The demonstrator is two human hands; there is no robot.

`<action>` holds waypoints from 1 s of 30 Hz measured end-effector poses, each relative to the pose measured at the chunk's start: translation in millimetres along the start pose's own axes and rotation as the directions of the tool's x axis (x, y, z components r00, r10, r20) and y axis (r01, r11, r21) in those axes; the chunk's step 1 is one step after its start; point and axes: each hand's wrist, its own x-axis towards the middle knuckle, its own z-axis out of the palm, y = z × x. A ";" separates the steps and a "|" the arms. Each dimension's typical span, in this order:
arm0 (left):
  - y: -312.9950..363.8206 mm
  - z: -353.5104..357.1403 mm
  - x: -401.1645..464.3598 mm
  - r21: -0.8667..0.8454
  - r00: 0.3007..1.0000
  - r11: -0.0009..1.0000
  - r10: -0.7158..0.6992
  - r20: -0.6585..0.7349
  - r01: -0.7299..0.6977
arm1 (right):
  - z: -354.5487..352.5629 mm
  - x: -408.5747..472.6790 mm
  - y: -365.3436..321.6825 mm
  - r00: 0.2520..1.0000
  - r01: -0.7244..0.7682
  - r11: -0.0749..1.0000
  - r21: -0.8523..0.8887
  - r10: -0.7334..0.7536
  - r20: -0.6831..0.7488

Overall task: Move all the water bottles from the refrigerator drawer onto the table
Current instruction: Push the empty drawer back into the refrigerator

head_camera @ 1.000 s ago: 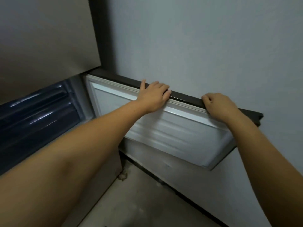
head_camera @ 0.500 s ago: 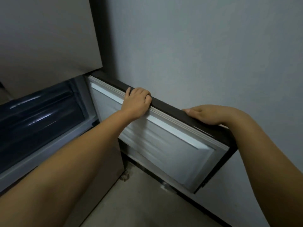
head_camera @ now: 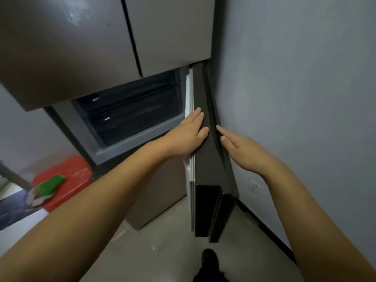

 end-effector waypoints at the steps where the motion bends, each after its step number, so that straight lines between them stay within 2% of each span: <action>1: -4.3 -4.0 -16.0 0.021 1.000 1.000 -0.021 0.009 0.021 | 12.8 3.7 -8.4 0.999 0.022 1.000 0.020 -0.022 -0.035; 5: -17.2 -14.3 -69.2 0.125 0.993 0.986 -0.108 -0.056 0.114 | 55.1 22.7 -34.0 0.972 0.152 0.983 0.102 -0.129 -0.199; 8: -37.0 -14.8 -98.4 0.229 0.972 0.950 -0.182 -0.148 0.212 | 78.2 43.4 -50.5 0.946 0.247 0.969 0.023 -0.236 -0.220; 12: -63.0 -17.6 -120.9 0.310 0.926 0.879 -0.300 -0.230 0.362 | 90.5 78.0 -66.8 0.933 0.332 0.942 -0.054 -0.336 -0.130; 17: -99.8 -28.5 -105.2 0.364 0.838 0.771 -0.386 -0.386 0.522 | 93.3 133.4 -76.9 0.923 0.366 0.915 -0.167 -0.380 -0.061; 23: -151.0 4.8 -76.4 0.487 0.837 0.691 -0.352 -0.419 0.535 | 106.0 182.9 -90.3 0.883 0.452 0.839 -0.303 -0.470 0.017; 30: -223.7 -20.1 -52.3 0.545 0.835 0.640 -0.338 -0.434 0.542 | 109.4 235.8 -97.4 0.853 0.505 0.744 -0.438 -0.507 0.122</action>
